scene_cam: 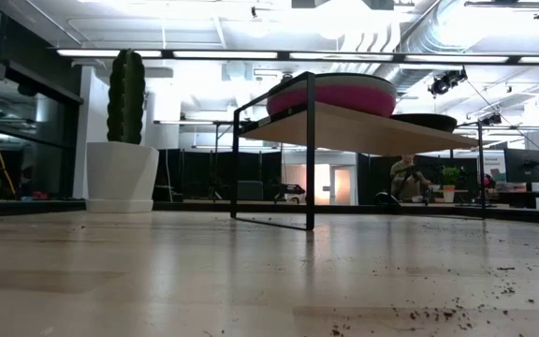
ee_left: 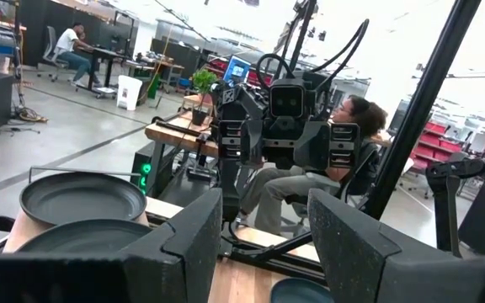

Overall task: Place and stack plates onto a shelf
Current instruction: Stack the black plate on top of the right black plate on the shelf

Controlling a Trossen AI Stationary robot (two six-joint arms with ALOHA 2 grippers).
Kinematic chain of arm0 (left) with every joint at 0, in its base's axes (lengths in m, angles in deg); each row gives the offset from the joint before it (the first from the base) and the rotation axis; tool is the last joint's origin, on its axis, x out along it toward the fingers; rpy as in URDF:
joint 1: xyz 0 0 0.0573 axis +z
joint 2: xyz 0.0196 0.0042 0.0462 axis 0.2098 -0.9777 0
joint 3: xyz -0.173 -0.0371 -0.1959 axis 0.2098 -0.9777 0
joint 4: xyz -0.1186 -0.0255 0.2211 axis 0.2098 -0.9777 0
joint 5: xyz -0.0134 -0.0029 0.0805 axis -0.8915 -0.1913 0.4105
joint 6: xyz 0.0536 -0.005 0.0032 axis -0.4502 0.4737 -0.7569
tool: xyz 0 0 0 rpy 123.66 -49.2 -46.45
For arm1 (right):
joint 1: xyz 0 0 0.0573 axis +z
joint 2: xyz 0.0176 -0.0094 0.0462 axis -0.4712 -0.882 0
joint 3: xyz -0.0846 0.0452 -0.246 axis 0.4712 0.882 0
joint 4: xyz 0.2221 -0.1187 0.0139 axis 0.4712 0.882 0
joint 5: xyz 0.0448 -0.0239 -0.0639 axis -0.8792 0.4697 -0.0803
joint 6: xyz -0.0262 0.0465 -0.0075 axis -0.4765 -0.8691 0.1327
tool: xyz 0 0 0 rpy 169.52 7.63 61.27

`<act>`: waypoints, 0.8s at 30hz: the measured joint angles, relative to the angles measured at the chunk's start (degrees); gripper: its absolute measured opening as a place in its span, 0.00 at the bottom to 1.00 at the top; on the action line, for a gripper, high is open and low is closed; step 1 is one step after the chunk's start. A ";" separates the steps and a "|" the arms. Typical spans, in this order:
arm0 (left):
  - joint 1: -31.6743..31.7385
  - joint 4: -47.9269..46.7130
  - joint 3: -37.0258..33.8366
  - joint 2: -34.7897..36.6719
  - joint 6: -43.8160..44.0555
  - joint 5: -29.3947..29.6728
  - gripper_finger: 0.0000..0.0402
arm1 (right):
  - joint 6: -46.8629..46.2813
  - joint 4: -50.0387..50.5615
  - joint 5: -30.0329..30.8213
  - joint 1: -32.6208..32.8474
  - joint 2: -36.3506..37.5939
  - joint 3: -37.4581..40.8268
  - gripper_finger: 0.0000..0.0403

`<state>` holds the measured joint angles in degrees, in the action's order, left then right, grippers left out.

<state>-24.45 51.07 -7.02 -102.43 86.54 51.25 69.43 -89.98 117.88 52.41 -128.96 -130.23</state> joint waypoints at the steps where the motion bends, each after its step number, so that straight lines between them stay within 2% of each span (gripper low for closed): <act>1: 0.00 0.00 0.00 0.00 0.00 0.00 0.42 | 0.00 0.00 0.00 0.00 0.00 0.00 0.48; 19: 0.04 0.00 0.00 0.00 -0.02 0.00 0.42 | -0.52 2.08 0.02 0.00 0.00 0.00 0.48; 22: 0.02 0.00 0.00 0.00 -0.02 0.00 0.42 | -2.81 2.25 -0.22 0.00 0.00 0.00 0.48; 24: 0.04 0.00 0.00 0.00 -0.02 0.00 0.42 | -5.33 3.37 -2.67 -0.04 0.02 0.00 0.48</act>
<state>-24.41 51.07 -7.02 -102.43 86.52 51.25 64.09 -86.61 115.20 52.36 -128.94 -130.23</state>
